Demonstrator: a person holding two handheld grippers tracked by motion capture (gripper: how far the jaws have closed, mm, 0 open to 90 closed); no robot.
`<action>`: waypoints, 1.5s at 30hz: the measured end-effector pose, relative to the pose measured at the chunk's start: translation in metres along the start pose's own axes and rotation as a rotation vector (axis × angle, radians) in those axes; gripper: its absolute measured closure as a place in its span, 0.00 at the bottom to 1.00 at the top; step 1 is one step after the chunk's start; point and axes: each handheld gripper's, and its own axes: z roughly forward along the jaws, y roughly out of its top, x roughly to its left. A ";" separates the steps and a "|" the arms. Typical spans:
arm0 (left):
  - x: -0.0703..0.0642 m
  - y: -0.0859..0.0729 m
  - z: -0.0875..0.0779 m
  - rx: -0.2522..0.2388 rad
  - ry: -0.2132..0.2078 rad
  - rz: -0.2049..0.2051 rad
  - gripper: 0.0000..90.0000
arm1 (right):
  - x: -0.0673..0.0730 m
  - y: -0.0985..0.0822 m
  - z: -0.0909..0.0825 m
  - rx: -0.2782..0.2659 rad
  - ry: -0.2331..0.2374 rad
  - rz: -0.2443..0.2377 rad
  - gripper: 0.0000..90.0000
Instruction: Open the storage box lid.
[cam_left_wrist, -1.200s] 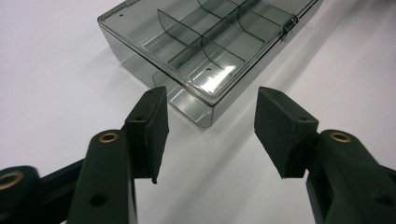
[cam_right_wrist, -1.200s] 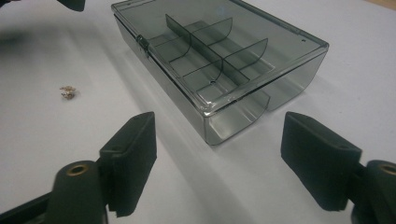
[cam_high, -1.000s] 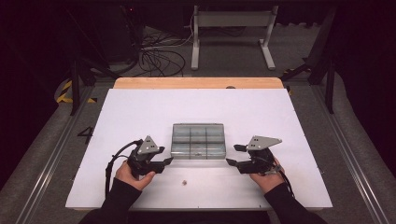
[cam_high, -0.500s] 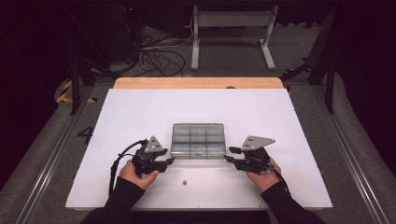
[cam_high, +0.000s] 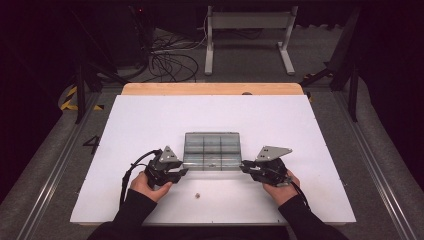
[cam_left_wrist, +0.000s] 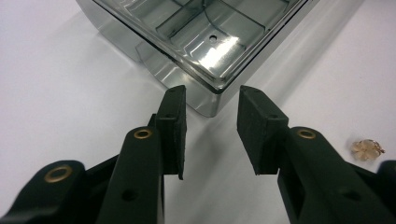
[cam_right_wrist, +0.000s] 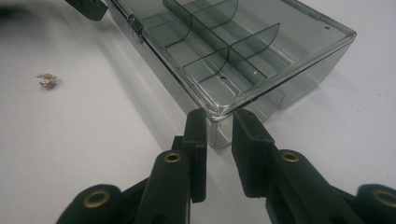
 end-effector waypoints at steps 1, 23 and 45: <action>0.000 0.000 0.000 0.000 0.000 0.003 0.71 | 0.000 0.000 0.000 0.001 0.001 0.000 0.85; -0.004 0.002 0.004 0.027 0.028 0.007 0.73 | 0.000 0.000 0.001 -0.002 0.001 0.013 0.85; -0.005 0.003 0.004 0.027 0.027 0.000 0.72 | 0.001 0.001 0.001 -0.010 -0.013 0.025 0.85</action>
